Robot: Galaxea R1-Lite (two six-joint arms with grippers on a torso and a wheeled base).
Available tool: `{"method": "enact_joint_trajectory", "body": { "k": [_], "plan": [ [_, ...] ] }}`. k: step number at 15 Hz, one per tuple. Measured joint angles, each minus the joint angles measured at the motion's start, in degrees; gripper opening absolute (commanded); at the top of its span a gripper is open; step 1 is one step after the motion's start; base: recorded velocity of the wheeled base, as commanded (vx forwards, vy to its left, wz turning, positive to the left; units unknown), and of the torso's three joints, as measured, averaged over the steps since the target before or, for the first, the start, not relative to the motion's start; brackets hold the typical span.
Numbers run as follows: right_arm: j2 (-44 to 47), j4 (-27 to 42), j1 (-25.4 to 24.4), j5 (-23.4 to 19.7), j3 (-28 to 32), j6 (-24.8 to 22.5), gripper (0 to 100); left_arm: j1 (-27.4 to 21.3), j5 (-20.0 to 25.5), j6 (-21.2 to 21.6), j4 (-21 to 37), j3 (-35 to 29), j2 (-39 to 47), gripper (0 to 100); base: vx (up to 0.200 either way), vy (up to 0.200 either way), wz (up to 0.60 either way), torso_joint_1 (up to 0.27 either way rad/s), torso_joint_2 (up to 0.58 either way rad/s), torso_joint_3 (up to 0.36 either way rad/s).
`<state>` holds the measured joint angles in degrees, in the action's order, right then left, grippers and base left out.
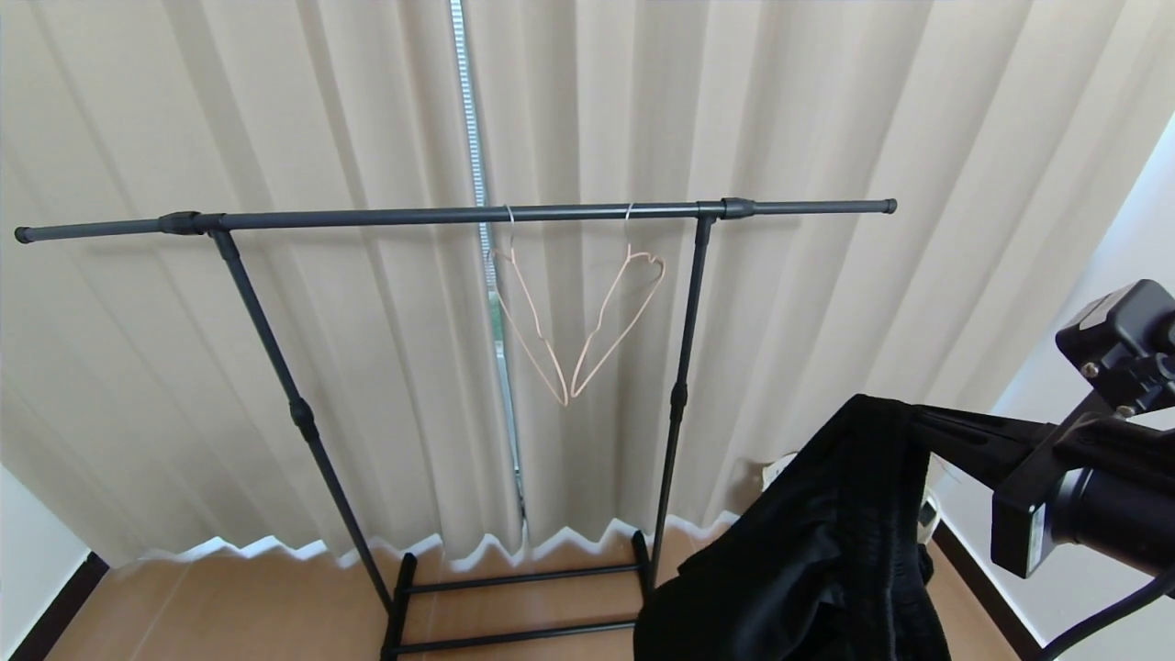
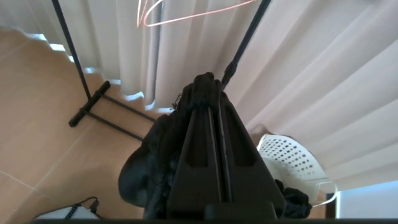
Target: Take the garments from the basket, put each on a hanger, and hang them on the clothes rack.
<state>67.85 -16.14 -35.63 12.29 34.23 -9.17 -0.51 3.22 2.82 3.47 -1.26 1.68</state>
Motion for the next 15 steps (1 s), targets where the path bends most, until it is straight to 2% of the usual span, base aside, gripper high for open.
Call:
{"method": "enact_joint_trajectory", "body": {
  "k": [2,4,6,8,12,15],
  "plan": [
    [0.23,0.44,-0.24,0.68,-0.22,-0.73,0,-0.06,0.04,-0.26,0.09,-0.15,4.99,100,0.0,0.0,0.0,0.0,0.0,0.0],
    [1.68,0.18,-1.19,1.34,-0.09,0.24,0,-0.98,0.9,-1.56,-0.96,-0.48,13.69,100,0.0,0.0,0.0,0.0,0.0,0.0],
    [4.89,0.07,-2.78,2.33,0.41,6.06,0,-2.32,1.84,-5.94,-4.73,-1.19,24.94,100,0.0,0.0,0.0,0.0,0.0,0.0],
    [9.55,0.11,-3.95,4.55,3.94,11.15,0,-4.55,3.13,-10.42,-9.41,-3.28,37.47,100,0.0,0.0,0.0,0.0,0.0,0.0],
    [21.44,0.62,-4.19,6.0,15.8,12.86,0,-14.2,5.75,-15.95,-13.0,-16.1,56.88,100,0.0,0.0,0.0,0.0,0.0,0.0],
    [30.16,0.57,-4.06,7.79,24.92,13.08,0,-21.98,6.03,-22.65,-13.41,-27.19,70.56,100,0.0,0.0,0.0,0.0,0.0,0.0]
  ]
}}
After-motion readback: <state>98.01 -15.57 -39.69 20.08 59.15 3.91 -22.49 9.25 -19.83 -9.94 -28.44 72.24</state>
